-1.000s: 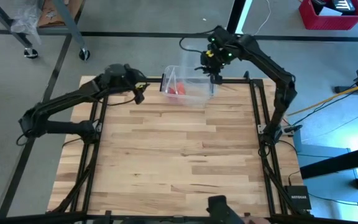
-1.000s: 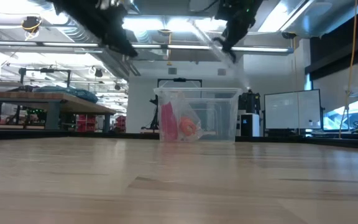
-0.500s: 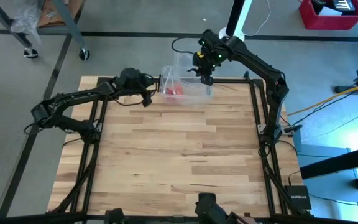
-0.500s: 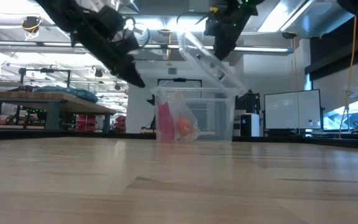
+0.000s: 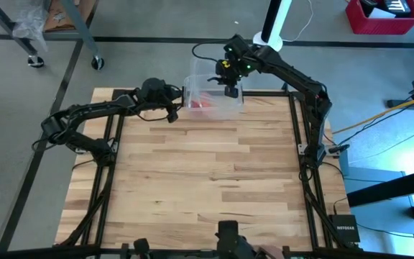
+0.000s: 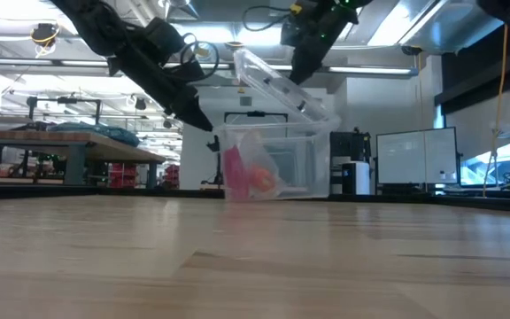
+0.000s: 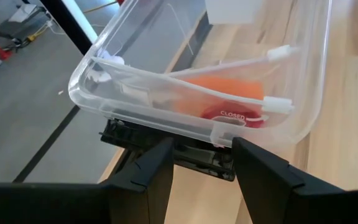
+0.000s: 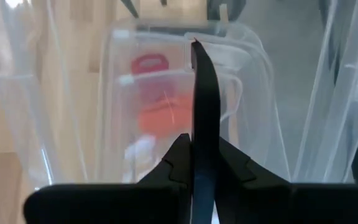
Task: Roll bandage
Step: Close the transparent container
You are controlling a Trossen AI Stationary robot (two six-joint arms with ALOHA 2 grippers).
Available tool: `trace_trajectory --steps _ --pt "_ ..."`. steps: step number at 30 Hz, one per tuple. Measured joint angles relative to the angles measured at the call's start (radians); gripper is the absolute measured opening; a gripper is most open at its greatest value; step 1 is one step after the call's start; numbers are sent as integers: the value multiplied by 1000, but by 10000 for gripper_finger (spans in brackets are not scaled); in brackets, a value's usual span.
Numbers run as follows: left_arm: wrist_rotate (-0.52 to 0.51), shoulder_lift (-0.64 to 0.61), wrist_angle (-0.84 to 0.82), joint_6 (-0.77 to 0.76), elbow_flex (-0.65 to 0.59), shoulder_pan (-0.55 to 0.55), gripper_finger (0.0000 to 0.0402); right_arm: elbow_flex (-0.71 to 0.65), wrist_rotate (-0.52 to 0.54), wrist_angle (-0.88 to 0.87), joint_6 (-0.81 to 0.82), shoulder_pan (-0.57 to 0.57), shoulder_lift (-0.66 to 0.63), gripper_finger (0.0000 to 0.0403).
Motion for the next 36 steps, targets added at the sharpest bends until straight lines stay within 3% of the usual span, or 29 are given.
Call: trace_trajectory --steps 27,32,36 --pt "-13 -5 -20 24 -2 -1 156 0 -15 74 -4 26 197 41" --pt "-103 -91 -151 57 -1 -2 156 0 1 85 -4 26 199 43" --pt "-109 -195 -203 47 -1 -1 156 0 20 96 -4 26 199 44"
